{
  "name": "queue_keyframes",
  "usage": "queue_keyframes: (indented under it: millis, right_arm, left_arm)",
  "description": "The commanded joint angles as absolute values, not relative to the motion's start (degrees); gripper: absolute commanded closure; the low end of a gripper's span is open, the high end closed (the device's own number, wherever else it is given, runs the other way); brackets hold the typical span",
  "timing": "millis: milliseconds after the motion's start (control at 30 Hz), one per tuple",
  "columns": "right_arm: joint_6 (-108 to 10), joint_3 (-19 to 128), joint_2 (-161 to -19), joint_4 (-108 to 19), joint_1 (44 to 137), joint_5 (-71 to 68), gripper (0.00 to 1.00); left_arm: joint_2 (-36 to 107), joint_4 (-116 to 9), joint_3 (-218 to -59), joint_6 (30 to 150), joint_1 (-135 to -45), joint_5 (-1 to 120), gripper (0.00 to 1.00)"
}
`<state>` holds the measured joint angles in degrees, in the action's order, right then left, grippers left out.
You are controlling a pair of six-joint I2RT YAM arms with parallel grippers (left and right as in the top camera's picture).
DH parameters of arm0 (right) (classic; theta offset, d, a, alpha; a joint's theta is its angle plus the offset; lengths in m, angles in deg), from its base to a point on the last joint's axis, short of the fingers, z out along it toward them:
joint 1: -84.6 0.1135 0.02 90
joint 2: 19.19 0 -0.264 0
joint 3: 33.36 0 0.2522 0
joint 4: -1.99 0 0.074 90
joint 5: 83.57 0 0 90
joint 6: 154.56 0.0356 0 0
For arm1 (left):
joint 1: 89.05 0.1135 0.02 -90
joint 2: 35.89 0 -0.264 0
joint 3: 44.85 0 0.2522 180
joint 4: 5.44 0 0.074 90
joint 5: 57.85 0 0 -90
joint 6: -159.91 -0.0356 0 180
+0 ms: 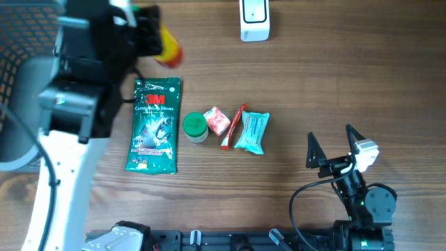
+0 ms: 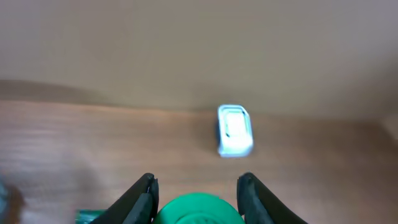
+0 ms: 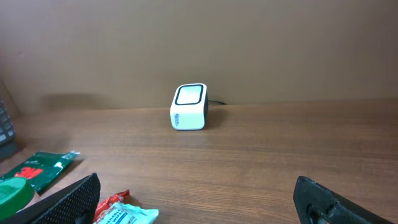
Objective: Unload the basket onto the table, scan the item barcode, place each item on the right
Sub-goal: 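Lift the red sriracha bottle out and stand it upright near the scanner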
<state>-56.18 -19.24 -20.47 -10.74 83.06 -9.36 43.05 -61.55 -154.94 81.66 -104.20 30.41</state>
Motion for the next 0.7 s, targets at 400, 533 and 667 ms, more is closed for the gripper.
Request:
queue_keyframes:
  millis: [400, 533, 667]
  right_arm:
    - [-55.5, -19.3, -20.2, -10.6, 83.5, -8.6, 0.00]
    - [-55.5, -19.3, -20.2, -10.6, 83.5, -8.6, 0.00]
    - [-55.5, -19.3, -20.2, -10.6, 83.5, -8.6, 0.01]
  left_arm:
    - [66.0, -54.4, -155.5, 82.3, -127.4, 30.6, 0.69]
    - [71.8, -48.9, -155.5, 82.4, -130.8, 30.6, 0.69]
    - [77.2, -43.8, -155.4, 82.4, -133.5, 30.6, 0.73]
